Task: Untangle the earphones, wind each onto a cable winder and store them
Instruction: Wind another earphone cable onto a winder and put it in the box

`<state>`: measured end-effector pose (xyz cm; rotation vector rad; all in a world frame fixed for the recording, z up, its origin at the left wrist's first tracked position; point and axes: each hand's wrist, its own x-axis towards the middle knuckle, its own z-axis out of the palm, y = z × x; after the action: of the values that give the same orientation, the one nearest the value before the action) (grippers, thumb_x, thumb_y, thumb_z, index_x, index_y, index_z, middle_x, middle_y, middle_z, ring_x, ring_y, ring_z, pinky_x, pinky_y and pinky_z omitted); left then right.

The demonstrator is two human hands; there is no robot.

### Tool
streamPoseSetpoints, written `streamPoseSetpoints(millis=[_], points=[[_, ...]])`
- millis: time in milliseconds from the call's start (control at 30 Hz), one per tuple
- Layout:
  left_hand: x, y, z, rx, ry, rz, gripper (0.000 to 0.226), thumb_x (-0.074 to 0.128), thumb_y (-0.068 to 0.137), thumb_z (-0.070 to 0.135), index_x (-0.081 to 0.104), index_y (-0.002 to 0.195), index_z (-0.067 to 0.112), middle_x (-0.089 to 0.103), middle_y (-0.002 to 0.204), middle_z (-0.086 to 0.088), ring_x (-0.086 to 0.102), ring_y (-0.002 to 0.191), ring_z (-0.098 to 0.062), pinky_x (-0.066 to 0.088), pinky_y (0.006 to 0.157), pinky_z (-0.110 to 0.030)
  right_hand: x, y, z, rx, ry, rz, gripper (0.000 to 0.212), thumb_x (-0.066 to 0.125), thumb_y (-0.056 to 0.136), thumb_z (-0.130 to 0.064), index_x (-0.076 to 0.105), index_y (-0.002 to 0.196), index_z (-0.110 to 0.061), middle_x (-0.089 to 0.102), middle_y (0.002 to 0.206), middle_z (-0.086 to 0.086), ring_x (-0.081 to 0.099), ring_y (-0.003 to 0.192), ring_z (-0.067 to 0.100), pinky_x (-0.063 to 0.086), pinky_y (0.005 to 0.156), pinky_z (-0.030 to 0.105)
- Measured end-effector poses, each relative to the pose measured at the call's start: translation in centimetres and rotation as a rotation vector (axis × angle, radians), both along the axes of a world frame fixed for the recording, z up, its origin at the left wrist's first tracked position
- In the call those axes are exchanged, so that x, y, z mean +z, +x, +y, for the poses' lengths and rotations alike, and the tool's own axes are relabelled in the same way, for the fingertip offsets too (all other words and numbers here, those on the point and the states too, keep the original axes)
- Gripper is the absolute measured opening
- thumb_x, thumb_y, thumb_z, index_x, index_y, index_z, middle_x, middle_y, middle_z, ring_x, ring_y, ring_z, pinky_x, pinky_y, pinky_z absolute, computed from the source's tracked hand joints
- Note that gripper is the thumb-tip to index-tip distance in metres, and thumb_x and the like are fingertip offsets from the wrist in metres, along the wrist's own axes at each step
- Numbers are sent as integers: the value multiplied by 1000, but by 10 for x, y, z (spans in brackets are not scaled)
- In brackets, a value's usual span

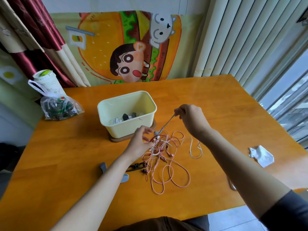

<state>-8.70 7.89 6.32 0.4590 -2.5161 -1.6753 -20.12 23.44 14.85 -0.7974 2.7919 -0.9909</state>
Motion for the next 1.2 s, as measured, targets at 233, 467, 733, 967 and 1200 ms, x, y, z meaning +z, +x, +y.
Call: streamPoseSetpoints(millis=[233,467,733,967,1200], points=[[-35,18,-9,-124,-162,-192,18,65,88,10,61,82,26,64,87,5,58,85,-10,43,75,-19,4,-1,-3,-57,-94,88,27,44,100,-20,65,90,-8,56,80,-5,47,63,3,35,50,8],[8,2,14,-157,157,-73,28,52,98,23,62,72,28,48,63,10,45,68,-12,42,80,-32,-4,10,-11,67,77,-66,30,46,99,-23,66,79,-11,67,75,2,62,69,19,49,67,32],[3,12,25,-453,-302,-323,26,44,98,21,66,112,22,59,110,-1,57,90,-18,45,74,-27,0,15,-15,43,-24,-45,28,39,102,-26,58,83,-18,63,67,-5,50,54,3,38,53,21],[31,2,20,95,-159,141,21,59,93,16,45,107,8,47,105,0,48,95,-11,40,77,-16,-4,23,-14,245,163,-105,28,46,99,-24,63,80,-13,65,69,-1,58,58,17,46,56,30],[36,-5,12,-133,-27,24,27,37,104,17,61,92,15,46,65,6,38,57,-7,33,58,-26,-9,22,-5,302,148,-151,20,52,93,-38,56,90,-19,60,68,-6,58,59,9,47,55,23]])
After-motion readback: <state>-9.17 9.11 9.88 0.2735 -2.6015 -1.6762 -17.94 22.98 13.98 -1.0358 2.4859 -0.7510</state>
